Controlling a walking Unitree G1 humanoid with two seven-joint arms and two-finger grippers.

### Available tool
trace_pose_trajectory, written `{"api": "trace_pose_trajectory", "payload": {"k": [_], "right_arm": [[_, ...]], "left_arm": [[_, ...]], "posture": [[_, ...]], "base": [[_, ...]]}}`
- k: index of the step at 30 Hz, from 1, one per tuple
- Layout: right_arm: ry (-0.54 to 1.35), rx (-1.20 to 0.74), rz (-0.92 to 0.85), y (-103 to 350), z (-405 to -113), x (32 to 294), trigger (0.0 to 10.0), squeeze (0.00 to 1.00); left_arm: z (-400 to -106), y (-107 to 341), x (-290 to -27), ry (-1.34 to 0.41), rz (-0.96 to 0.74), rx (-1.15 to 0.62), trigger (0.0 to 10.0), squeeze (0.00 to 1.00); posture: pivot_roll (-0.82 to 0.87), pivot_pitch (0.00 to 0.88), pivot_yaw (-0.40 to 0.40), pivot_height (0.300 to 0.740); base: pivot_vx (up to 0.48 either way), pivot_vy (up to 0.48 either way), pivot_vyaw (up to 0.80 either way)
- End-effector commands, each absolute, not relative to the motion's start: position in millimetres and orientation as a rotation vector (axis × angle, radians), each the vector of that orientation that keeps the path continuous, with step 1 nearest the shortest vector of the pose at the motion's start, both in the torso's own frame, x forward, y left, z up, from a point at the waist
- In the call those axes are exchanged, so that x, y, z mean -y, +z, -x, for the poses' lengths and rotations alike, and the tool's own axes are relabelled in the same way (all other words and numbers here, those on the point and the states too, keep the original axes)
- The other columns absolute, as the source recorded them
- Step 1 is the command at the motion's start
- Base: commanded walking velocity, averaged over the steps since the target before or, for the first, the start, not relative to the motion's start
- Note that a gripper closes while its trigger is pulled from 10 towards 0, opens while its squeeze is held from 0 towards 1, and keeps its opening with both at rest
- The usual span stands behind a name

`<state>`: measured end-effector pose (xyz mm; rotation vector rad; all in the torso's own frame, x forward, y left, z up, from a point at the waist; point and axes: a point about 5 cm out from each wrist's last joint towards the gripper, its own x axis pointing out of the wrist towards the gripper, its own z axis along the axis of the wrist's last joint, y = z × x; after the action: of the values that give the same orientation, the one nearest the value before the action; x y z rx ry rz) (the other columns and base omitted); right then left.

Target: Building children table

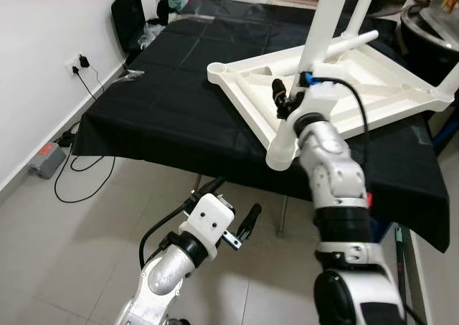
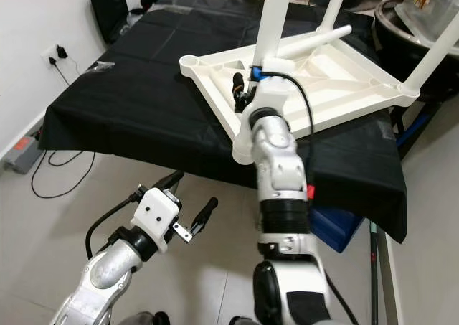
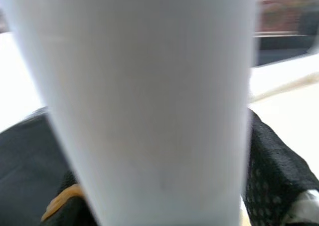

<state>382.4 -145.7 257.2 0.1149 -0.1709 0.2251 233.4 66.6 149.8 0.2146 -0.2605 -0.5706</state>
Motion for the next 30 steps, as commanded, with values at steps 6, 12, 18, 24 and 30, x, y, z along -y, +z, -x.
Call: {"api": "trace_pose_trajectory", "payload": {"k": [6,12,18,24,30], "right_arm": [[0.416,0.192,-0.107,259,-390,154,10.0,0.00],[0.493,0.199,-0.165,263,-396,159,10.0,0.00],[0.657,0.178,-0.173,262,-398,152,4.3,0.00],[0.677,0.172,-0.161,260,-399,155,0.0,0.00],[0.306,0.215,-0.063,260,-406,177,0.0,0.00]], "left_arm": [[-233,146,-65,-0.574,-0.216,0.239,10.0,0.00],[-234,147,-65,-0.573,-0.215,0.241,10.0,0.00],[-233,148,-65,-0.571,-0.213,0.244,10.0,0.00],[-233,148,-65,-0.570,-0.213,0.244,10.0,0.00],[-234,148,-66,-0.569,-0.213,0.242,10.0,0.00]], "posture": [[0.15,0.170,-0.042,0.740],[0.15,0.174,-0.045,0.740],[0.15,0.176,-0.042,0.740],[0.15,0.177,-0.044,0.740],[0.15,0.182,-0.041,0.740]], "base": [[0.000,0.000,0.00],[0.000,0.000,0.00],[0.000,0.000,0.00],[0.000,0.000,0.00],[0.000,0.000,0.00]]}}
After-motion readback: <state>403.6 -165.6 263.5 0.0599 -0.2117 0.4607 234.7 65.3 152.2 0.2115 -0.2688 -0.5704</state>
